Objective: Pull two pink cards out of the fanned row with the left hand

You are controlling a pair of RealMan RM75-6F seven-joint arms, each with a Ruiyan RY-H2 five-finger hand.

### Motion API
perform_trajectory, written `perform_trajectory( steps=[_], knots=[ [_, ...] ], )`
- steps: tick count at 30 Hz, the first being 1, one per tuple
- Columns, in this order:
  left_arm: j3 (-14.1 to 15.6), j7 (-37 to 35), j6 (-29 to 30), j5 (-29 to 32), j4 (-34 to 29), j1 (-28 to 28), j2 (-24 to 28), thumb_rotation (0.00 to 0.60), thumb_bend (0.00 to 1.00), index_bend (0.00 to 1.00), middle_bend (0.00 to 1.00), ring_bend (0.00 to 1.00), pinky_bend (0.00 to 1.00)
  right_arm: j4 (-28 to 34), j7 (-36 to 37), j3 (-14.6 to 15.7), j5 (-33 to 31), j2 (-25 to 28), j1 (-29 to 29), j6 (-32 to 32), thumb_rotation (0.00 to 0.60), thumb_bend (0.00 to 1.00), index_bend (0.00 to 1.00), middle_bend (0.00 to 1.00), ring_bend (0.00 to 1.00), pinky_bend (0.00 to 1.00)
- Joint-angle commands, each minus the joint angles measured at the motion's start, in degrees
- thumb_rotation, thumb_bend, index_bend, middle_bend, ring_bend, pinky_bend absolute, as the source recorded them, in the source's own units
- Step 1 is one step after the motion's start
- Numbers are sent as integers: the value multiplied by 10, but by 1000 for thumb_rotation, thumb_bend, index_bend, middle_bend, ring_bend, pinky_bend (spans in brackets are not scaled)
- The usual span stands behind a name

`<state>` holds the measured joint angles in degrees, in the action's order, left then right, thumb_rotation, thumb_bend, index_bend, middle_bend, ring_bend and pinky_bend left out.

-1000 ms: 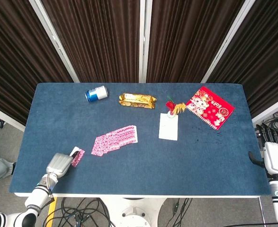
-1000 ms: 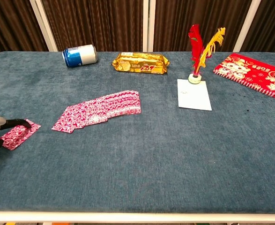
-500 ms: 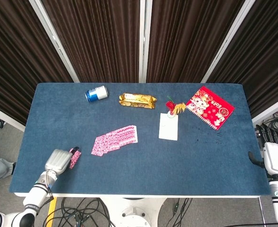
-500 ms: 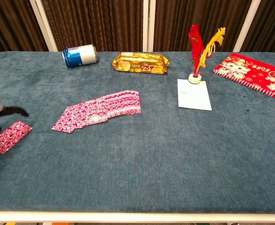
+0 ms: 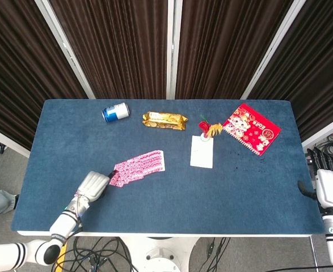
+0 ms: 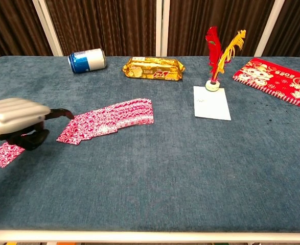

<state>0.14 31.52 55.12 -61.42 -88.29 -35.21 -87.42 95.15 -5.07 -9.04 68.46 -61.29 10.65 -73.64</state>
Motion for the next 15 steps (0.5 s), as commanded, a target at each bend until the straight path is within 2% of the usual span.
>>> perform_trajectory(
  steps=[1,15],
  knots=[
    [-6,5,-8,5,6,-9,-7,600,708,121,886,891,817,-4,2,0,-3,-1,1,3,600,263,0,0,0,0],
    [4,33,-32,44,14,-23,-21,600,708,121,886,891,812,-18,14,1,-5,-5,0,9,600,268,0,0,0,0]
  ],
)
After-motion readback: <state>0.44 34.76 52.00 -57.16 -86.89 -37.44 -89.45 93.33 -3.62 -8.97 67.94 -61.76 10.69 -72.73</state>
